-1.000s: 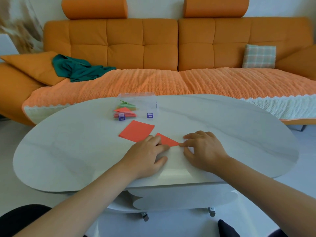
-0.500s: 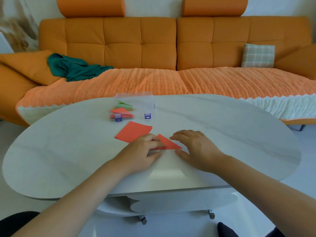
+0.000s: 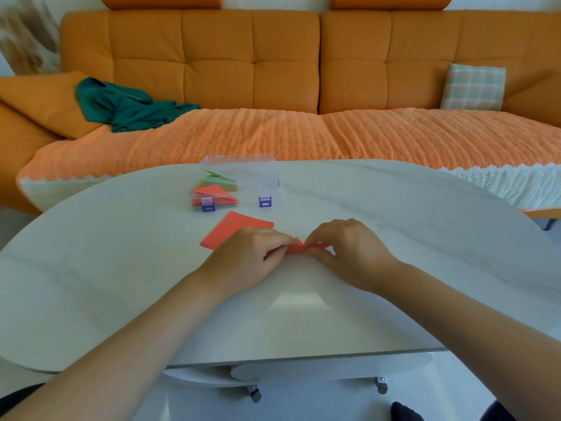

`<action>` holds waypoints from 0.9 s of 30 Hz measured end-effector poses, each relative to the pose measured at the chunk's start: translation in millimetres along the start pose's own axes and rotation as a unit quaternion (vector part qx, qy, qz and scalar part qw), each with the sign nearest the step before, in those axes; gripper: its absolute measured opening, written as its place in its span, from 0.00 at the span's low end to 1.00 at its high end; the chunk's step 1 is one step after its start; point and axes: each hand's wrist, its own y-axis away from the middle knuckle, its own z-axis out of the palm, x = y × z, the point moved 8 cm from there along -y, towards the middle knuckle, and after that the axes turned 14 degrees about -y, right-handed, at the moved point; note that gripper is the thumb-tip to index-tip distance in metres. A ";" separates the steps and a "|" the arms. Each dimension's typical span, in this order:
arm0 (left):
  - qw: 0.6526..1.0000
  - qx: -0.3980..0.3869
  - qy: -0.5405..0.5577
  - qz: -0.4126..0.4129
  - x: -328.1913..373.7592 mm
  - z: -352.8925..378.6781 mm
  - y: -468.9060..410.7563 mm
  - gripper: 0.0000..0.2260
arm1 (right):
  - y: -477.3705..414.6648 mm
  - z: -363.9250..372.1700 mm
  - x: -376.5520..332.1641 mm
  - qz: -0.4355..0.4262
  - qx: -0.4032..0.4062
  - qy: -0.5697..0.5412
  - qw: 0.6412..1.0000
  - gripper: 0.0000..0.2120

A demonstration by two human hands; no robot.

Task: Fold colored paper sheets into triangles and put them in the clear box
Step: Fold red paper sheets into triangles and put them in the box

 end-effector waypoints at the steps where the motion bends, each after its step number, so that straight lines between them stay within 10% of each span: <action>1: 1.000 -0.001 0.002 -0.012 -0.8 -1.9 -1.7 0.10 | -1.5 -2.1 1.1 0.011 0.011 -0.022 1.000 0.06; 8: 0.968 -0.088 0.130 -0.194 -17.2 -9.2 -3.8 0.06 | -8.0 -18.2 0.2 0.127 -0.016 -0.226 0.966 0.04; 27: 0.961 -0.115 0.128 -0.215 -14.1 -18.7 -2.1 0.08 | -16.5 -14.6 -20.2 0.156 0.004 -0.241 0.958 0.05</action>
